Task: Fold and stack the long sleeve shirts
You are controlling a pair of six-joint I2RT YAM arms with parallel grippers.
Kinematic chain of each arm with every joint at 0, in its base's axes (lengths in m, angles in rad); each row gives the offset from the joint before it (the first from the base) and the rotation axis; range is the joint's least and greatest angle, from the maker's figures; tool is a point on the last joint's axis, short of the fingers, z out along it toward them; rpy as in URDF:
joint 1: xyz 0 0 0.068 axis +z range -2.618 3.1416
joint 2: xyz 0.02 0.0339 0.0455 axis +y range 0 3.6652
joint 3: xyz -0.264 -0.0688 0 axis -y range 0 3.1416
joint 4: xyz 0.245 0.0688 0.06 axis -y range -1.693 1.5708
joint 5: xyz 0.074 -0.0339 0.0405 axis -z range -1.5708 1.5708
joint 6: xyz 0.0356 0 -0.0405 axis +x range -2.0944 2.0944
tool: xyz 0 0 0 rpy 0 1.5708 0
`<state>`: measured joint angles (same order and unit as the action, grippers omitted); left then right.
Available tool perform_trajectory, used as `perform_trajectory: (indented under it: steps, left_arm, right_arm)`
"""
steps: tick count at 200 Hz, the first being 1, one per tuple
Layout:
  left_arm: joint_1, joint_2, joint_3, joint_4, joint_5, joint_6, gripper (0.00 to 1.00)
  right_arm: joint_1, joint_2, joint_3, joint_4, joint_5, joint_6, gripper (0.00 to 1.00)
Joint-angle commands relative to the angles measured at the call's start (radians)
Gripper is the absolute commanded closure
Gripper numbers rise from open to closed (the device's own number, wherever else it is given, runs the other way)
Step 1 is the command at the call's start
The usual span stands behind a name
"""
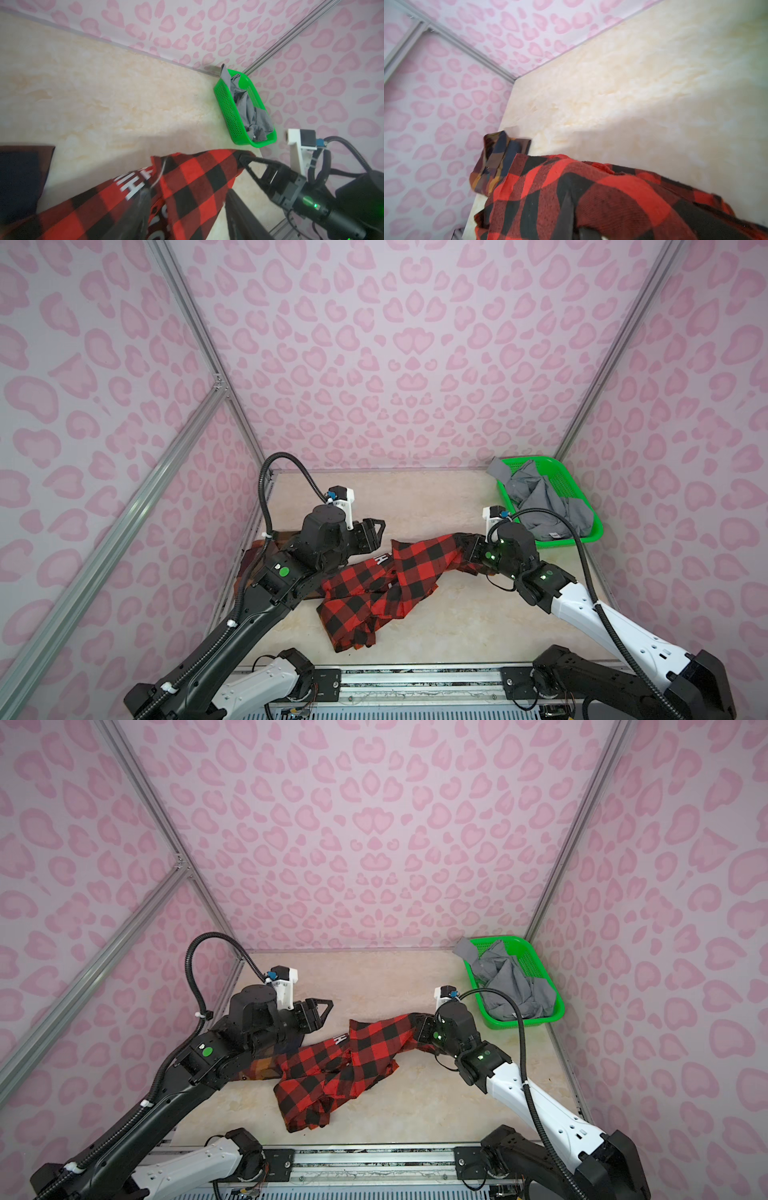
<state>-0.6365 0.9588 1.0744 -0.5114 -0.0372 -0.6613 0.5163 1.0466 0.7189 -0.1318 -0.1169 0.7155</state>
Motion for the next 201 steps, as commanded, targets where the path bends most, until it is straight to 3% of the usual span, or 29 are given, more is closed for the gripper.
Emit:
perform_trajectory:
  steps: [1,26,52,64,94,121,161,179,201]
  left_arm:
    - [0.001,-0.091,-0.074,-0.051,-0.039,-0.008,0.39]
    - [0.001,-0.16,-0.149,-0.103,-0.033,-0.05,0.38]
    - [-0.001,-0.217,-0.224,-0.129,0.0,-0.112,0.38]
    - [-0.001,-0.239,-0.252,-0.137,0.005,-0.138,0.38]
    - [-0.001,-0.274,-0.292,-0.172,-0.004,-0.166,0.37]
    - [-0.003,-0.302,-0.334,-0.199,0.019,-0.198,0.37]
    - [-0.008,-0.386,-0.407,-0.232,0.01,-0.248,0.37]
    - [-0.008,-0.409,-0.438,-0.233,0.011,-0.261,0.37]
    - [-0.01,-0.409,-0.454,-0.238,0.016,-0.265,0.37]
  right_arm:
    - [-0.044,-0.008,0.001,-0.176,0.083,-0.005,0.6]
    - [-0.026,-0.038,0.029,-0.267,0.124,0.003,0.46]
    - [0.114,-0.093,0.06,-0.328,0.199,0.051,0.4]
    - [0.226,-0.107,0.038,-0.287,0.207,0.102,0.35]
    - [0.444,-0.007,-0.004,-0.184,0.229,0.221,0.33]
    - [0.522,0.109,-0.042,-0.065,0.19,0.274,0.33]
    - [0.576,0.23,-0.055,0.053,0.192,0.298,0.36]
    - [0.591,0.289,-0.054,0.121,0.195,0.293,0.42]
    - [0.593,0.345,-0.04,0.134,0.201,0.289,0.64]
